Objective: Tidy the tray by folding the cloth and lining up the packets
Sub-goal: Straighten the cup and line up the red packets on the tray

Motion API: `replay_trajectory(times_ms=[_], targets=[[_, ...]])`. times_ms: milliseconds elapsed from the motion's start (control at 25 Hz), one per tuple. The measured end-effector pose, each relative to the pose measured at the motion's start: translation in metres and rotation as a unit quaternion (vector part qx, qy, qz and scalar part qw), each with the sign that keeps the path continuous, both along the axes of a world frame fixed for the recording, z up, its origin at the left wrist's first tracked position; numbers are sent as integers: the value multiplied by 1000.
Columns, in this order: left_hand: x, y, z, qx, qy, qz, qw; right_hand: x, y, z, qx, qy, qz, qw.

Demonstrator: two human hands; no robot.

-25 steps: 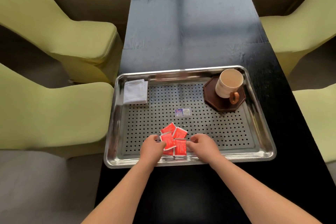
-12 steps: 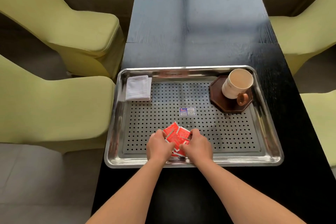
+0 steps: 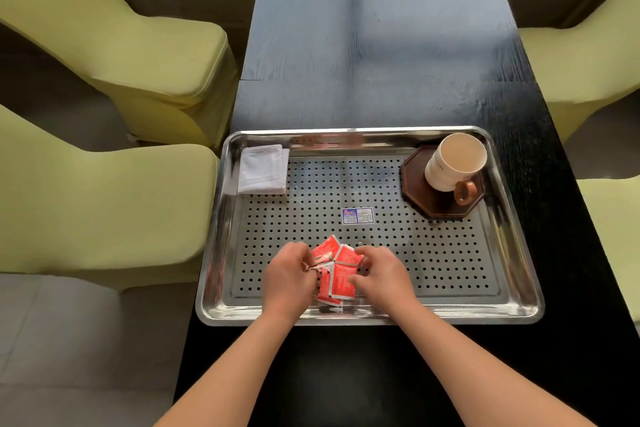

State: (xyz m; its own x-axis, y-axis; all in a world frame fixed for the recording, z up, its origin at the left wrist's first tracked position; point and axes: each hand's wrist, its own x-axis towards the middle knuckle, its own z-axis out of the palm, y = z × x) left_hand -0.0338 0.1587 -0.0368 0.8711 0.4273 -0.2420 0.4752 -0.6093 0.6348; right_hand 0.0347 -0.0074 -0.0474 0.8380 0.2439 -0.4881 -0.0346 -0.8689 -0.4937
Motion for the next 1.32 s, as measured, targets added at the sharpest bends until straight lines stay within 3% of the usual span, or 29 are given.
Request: replay_trajectory(times_ms=[120,240,440,520,640,760,840,1000,1240,1320], targets=[[-15,11,-6,145,-6,-156,977,-2,8,-4,-55,-10,96,994],[-22,16,-11,172,72,-242,952,1,10,-5,-63,-29,101,992],[-20,10,-11,121,64,-194,971,9,-3,7,34,22,-7,999],[-15,5,-14,115,46,-214,969,8,-20,12,53,-32,-15,998],[-12,1,-17,133,71,-256,955,0,-40,13,-10,-118,103,988],[-11,3,-20,166,76,-264,947,-5,-46,8,-48,-47,171,983],[-10,4,-20,170,76,-252,950,-3,-44,6,-52,-25,158,986],[-5,-3,-19,193,93,-212,954,13,-17,3,-38,-92,70,993],[3,-21,-18,258,133,-166,942,19,29,-6,-115,-101,152,977],[5,-26,-18,250,137,-147,947,22,33,-8,-117,-87,134,980]])
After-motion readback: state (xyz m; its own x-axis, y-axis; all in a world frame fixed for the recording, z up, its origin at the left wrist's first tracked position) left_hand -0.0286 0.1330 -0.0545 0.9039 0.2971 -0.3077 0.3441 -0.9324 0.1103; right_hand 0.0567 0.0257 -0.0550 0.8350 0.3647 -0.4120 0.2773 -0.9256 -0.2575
